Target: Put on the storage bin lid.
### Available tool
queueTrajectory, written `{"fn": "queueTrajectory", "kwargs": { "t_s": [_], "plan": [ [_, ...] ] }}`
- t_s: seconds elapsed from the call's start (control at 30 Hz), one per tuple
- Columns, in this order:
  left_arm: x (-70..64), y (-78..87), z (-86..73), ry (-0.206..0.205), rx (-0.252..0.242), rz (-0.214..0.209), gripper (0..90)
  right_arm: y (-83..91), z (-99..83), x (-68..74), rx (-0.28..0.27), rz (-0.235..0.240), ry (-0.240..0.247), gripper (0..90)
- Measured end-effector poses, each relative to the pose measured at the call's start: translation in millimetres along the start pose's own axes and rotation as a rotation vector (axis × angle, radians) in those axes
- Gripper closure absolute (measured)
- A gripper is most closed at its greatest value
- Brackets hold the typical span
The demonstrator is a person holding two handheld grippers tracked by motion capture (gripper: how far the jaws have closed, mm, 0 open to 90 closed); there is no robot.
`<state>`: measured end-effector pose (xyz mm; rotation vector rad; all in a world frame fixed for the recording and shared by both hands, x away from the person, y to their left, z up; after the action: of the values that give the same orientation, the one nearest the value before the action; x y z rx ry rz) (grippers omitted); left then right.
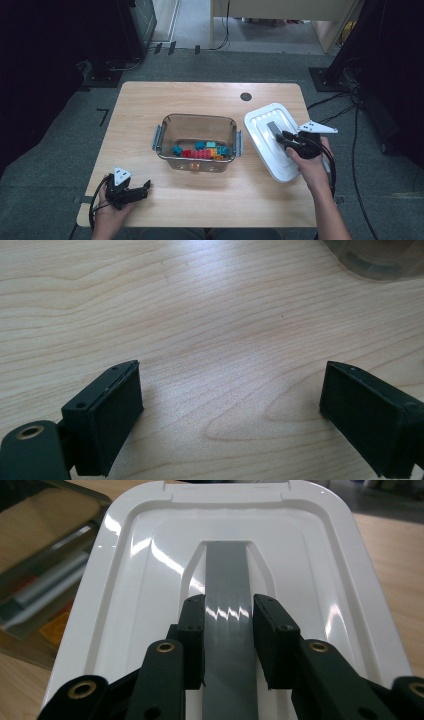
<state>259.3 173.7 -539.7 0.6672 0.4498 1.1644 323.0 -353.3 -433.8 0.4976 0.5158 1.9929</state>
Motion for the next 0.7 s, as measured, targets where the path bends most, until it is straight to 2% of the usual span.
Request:
{"fn": "queueTrajectory", "kwargs": {
  "t_s": [0.13, 0.2, 0.23, 0.27, 0.4, 0.57, 0.7],
  "plan": [
    [0.0, 0.0, 0.0, 0.0, 0.0, 0.0, 10.0, -5.8, 19.0, 22.7, 0.001, 0.061, 0.077, 68.2],
    [0.1, 0.0, 0.0, -0.001, 0.0, 0.001, 10.0, -10.3, 26.4, 33.9, 0.005, 0.09, 0.105, 68.2],
    [0.1, 0.0, 0.0, -0.001, 0.0, 0.001, 10.0, -10.3, 26.4, 33.9, 0.005, 0.09, 0.105, 68.2],
    [0.1, 0.0, 0.0, -0.001, 0.0, 0.0, 10.0, -17.2, 35.8, 48.9, 0.008, 0.133, 0.143, 68.2],
    [0.1, 0.0, 0.0, 0.0, -0.001, 0.001, 10.0, -32.4, 50.0, 77.8, 0.019, 0.23, 0.206, 68.2],
    [0.2, 0.1, 0.0, -0.002, 0.0, 0.0, 10.0, -57.7, 58.8, 110.3, 0.056, 0.312, 0.281, 68.2],
    [0.0, 0.0, 0.0, 0.0, 0.0, 0.0, 10.0, -78.3, 65.0, 130.4, 0.087, 0.38, 0.354, 68.2]
  ]
}}
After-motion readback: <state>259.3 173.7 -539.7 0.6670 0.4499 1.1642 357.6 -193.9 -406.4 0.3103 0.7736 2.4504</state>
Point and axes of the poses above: each handheld gripper's, and its own axes: y roughly backward along the jaws, z roughly out of its top, x roughly to its left, the point moved 3 cm from there along -y, roughly forward along the jaws, and after that the axes turned 1 degree about z, right-handed, at the moved point
